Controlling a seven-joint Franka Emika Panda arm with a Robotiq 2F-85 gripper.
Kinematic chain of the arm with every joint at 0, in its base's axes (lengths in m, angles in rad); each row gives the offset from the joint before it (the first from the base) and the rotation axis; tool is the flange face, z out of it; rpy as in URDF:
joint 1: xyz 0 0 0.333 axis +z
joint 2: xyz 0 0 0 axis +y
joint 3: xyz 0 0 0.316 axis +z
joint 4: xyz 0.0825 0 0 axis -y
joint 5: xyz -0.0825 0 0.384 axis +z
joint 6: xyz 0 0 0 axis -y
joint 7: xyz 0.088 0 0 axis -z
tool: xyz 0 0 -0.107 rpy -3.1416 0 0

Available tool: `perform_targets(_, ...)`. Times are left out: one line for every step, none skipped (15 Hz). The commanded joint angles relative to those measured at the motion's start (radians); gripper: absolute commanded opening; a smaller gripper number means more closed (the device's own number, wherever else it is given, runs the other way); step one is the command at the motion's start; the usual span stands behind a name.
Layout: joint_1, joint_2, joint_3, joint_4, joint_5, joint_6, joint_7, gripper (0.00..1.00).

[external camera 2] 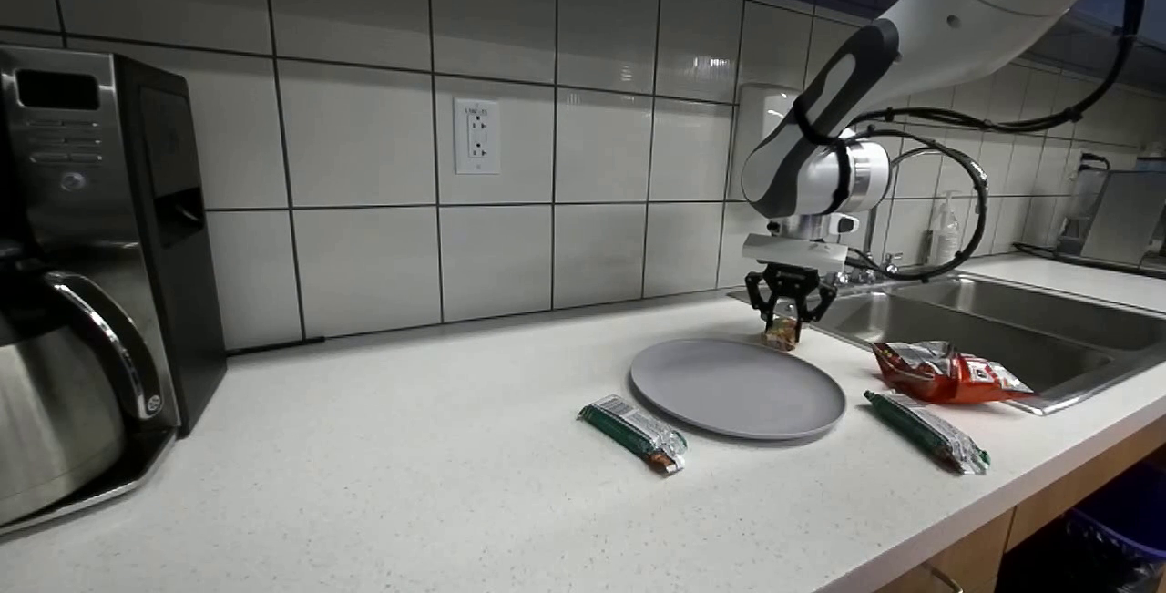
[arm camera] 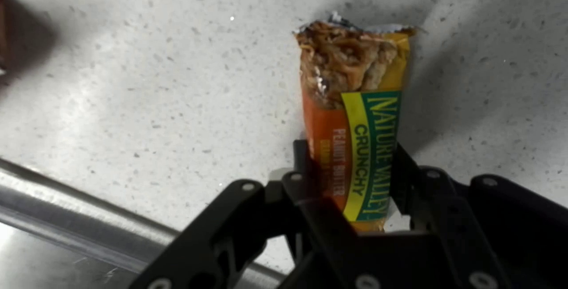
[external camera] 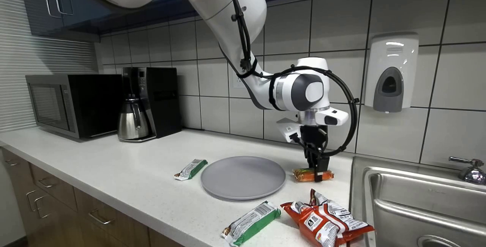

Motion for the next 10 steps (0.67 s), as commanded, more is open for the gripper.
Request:
perform_targets(0.011, -0.069, 0.001, -0.069, -0.008, 0.013, -0.016, 0.19)
perform_targets(0.014, -0.08, 0.001, -0.083, -0.009, 0.018, -0.019, 0.19)
perform_targets(0.018, -0.092, 0.002, -0.098, -0.011, 0.022, -0.023, 0.19)
perform_targets(0.023, -0.105, 0.003, -0.115, -0.013, 0.027, -0.028, 0.19)
perform_targets(0.028, -0.119, 0.003, -0.135, -0.015, 0.032, -0.032, 0.19)
perform_targets(0.035, -0.135, 0.004, -0.159, -0.018, 0.038, -0.038, 0.19)
perform_targets(0.043, -0.15, 0.004, -0.183, -0.022, 0.045, -0.043, 0.19)
perform_targets(0.052, -0.164, 0.004, -0.208, -0.026, 0.052, -0.049, 0.19)
perform_targets(0.061, -0.179, 0.004, -0.234, -0.031, 0.059, -0.055, 0.19)
perform_targets(0.07, -0.192, 0.004, -0.258, -0.037, 0.068, -0.057, 0.19)
